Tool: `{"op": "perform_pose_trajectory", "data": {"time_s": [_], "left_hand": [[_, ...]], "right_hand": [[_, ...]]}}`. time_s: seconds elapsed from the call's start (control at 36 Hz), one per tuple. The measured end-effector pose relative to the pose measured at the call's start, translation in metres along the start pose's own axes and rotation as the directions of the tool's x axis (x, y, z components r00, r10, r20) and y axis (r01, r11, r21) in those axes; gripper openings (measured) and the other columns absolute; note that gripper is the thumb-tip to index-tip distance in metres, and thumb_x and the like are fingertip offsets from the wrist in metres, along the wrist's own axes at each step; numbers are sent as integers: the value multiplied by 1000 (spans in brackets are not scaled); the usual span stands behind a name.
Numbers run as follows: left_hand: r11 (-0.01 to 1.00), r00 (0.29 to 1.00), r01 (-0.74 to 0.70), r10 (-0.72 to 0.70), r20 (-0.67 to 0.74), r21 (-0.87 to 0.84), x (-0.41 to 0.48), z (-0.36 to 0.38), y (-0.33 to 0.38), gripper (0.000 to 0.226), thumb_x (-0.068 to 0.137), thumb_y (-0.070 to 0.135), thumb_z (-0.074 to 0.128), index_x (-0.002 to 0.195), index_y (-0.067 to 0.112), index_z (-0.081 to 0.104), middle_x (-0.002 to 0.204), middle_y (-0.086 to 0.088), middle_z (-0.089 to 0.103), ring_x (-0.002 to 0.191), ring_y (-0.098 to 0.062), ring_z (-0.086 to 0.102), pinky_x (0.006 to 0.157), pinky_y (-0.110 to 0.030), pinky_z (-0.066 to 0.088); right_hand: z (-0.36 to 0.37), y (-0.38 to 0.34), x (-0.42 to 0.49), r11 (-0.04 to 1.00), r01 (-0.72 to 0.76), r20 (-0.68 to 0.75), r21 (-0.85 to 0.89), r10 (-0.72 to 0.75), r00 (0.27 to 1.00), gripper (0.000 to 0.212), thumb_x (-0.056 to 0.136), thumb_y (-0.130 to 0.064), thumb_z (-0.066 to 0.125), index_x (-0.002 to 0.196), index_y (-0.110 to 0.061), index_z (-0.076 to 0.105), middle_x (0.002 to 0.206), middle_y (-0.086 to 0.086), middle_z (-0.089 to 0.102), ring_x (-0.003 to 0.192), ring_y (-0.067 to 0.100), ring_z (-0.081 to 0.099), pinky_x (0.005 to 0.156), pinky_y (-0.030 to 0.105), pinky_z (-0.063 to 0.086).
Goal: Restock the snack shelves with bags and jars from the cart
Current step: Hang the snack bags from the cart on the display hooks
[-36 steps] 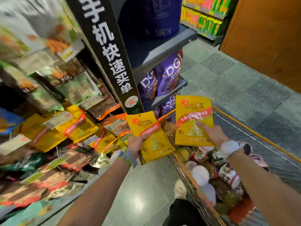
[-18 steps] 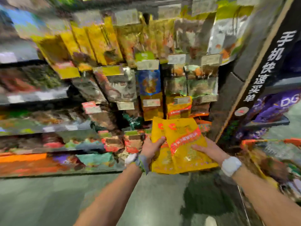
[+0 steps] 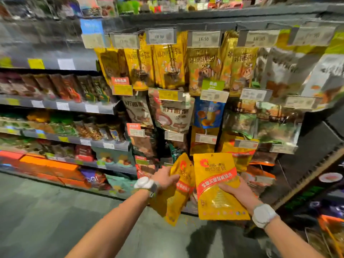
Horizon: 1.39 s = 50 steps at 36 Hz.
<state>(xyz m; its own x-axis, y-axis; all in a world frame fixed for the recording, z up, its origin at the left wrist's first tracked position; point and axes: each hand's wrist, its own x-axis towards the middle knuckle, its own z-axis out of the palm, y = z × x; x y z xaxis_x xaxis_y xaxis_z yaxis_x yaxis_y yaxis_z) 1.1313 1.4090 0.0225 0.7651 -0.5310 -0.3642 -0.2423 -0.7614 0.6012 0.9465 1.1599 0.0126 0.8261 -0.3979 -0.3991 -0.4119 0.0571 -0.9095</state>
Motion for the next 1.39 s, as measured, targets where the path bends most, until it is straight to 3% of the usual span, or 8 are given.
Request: {"op": "perform_pose_trajectory", "data": {"time_s": [0.11,0.25,0.33,0.44,0.56,0.72,1.06,1.39], "left_hand": [[908,995,-31,-9,94,418,38,-22,3,75,97,44,59,158,24,20,143,-16,55,124,-35,58,97,-41,48],[768,985,-154,72,155,621,75,-22,31,91,98,12,51,158,40,-10,122,-28,63,86,-37,67,67,-42,52],[728,974,-210,99,202,653,98,-10,45,86,100,12,45,157,44,-10,123,-29,61,86,-41,67,63,-41,50],[728,966,-213,58,251,651,125,-4,62,105,90,0,54,156,42,-16,85,-15,63,58,-25,54,51,-34,43],[711,974,-204,75,216,673,151,-2,69,105,92,6,54,152,50,-19,116,-20,65,72,-29,58,62,-40,49],[627,962,-264,121,243,733,170,-7,68,103,94,7,51,149,51,-24,114,-18,67,82,-34,64,65,-42,49],[448,917,-352,341,206,822,135,-41,77,101,91,-6,45,155,37,-20,59,-3,43,56,-26,51,53,-35,41],[399,931,-281,333,147,873,151,-62,92,104,94,-2,49,152,44,-25,58,-5,47,49,-23,52,46,-34,46]], "right_hand": [[-24,5,20,1000,3,-48,8,-3,999,63,70,-27,89,125,-28,57,112,-3,73,100,20,71,84,39,54],[-45,16,47,1000,24,-67,7,-23,997,65,68,-27,90,125,-27,57,113,0,73,101,23,70,94,49,53],[-45,19,52,1000,12,-98,22,-10,995,63,69,-22,88,125,-24,58,112,2,73,100,23,70,88,44,54],[-41,13,57,999,7,-112,42,-3,994,55,74,-14,86,122,-19,61,110,3,74,97,21,71,72,30,54],[-34,4,69,999,4,-116,49,1,993,44,76,-14,84,114,-23,62,105,-2,73,90,11,70,62,17,50],[-31,13,92,1000,-16,-142,16,18,990,60,69,-27,89,122,-24,60,113,-1,73,102,18,70,80,32,53],[-11,9,102,998,-48,-87,47,52,995,45,77,-19,84,114,-27,60,102,-9,73,85,2,69,61,15,50],[2,-16,121,999,40,-67,2,-40,997,52,77,-17,86,120,-27,58,109,-10,71,94,-1,65,67,14,45]]}}
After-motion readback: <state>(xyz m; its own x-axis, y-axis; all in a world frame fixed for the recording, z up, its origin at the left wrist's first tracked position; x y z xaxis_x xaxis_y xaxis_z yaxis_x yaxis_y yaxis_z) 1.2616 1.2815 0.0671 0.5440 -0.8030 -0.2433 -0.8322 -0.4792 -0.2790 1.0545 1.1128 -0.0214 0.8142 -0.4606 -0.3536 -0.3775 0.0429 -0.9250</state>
